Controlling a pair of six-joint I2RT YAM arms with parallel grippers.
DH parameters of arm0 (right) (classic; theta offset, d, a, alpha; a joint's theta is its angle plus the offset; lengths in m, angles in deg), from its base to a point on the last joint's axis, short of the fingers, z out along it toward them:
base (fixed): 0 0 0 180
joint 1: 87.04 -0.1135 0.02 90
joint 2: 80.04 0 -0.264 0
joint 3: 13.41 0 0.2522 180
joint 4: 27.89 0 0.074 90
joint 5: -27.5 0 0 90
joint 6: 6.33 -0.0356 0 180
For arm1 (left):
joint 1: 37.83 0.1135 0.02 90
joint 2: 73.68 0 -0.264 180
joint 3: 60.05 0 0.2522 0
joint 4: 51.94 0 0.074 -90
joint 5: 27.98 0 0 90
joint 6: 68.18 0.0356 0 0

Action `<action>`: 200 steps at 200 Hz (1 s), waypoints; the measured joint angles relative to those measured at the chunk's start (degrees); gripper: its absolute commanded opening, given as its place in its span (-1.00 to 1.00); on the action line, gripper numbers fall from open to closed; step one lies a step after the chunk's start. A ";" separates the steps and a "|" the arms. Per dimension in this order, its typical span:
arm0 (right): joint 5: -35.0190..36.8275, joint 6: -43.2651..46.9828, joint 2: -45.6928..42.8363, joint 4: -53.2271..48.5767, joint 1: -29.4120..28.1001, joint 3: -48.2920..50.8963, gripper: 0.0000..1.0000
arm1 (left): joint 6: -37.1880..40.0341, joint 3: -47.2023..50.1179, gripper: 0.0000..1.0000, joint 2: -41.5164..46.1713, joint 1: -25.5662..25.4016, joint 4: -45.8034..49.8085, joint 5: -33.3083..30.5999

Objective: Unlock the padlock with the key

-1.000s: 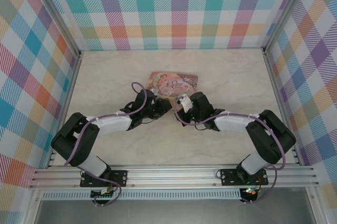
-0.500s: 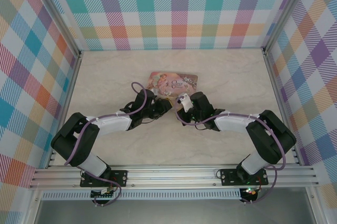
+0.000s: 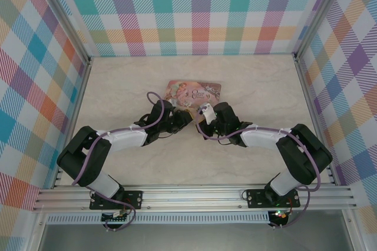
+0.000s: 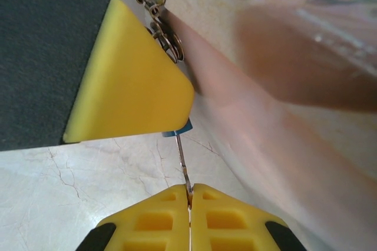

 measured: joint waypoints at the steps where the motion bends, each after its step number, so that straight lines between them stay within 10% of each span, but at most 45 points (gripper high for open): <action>1: -0.02 0.00 0.00 0.02 0.00 0.00 -0.85 | 0.00 0.00 -0.81 0.00 0.00 0.00 0.00; 200: -4.92 5.66 4.76 6.95 2.69 -1.81 -0.84 | 0.07 -0.39 -0.81 0.07 0.94 -0.42 -1.46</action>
